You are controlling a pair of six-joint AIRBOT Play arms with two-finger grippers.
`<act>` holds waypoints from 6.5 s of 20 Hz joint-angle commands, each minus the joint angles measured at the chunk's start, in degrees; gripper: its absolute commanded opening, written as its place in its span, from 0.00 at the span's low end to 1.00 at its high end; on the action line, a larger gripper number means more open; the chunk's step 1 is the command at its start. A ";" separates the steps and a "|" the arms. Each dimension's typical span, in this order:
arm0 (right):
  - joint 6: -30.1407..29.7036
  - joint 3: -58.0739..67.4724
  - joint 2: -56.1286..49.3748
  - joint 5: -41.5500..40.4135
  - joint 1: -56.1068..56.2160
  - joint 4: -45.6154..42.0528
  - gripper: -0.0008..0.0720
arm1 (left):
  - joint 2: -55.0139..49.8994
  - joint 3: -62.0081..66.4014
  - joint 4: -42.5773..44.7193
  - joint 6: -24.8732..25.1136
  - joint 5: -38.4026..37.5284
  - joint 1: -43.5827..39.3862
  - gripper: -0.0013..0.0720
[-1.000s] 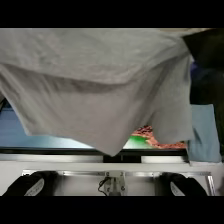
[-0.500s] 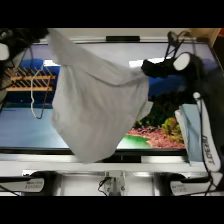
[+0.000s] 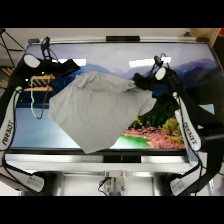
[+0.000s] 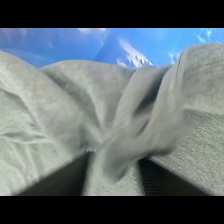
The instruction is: Fold the shirts.
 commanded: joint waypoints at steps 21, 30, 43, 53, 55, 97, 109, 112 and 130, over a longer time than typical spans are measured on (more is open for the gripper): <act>-16.28 -0.94 -1.53 24.76 -19.52 4.15 0.89 | 37.38 -74.34 -14.88 -9.27 -2.14 -10.49 0.95; -18.78 -0.94 -3.15 19.02 -12.52 3.82 0.93 | 35.74 -74.34 -16.81 -8.48 -2.03 -13.92 0.95; -15.04 -0.94 -8.72 6.10 -10.05 2.12 0.93 | 37.22 -73.48 -14.95 -6.51 8.52 -19.19 0.06; -25.29 1.64 6.56 7.93 -10.78 4.70 0.10 | 52.00 -47.87 -4.04 10.49 5.99 -1.36 0.06; -28.37 4.90 18.21 7.65 -11.93 4.61 0.10 | 56.76 -33.16 -4.04 11.78 6.34 6.12 0.06; -6.49 2.78 1.09 3.43 -9.97 3.89 0.77 | 16.74 -36.06 -4.07 11.23 9.44 17.84 0.88; -10.51 7.52 11.65 49.59 -18.93 -14.38 0.77 | 19.10 -54.42 4.31 17.22 -18.58 34.60 0.85; -10.40 7.52 11.65 47.36 -17.94 -13.88 0.77 | 19.08 -58.16 -5.09 20.50 -13.25 34.18 0.85; -13.62 -14.45 11.65 41.27 -18.82 -10.93 0.77 | 21.14 -58.12 -6.49 20.33 -7.54 25.03 0.06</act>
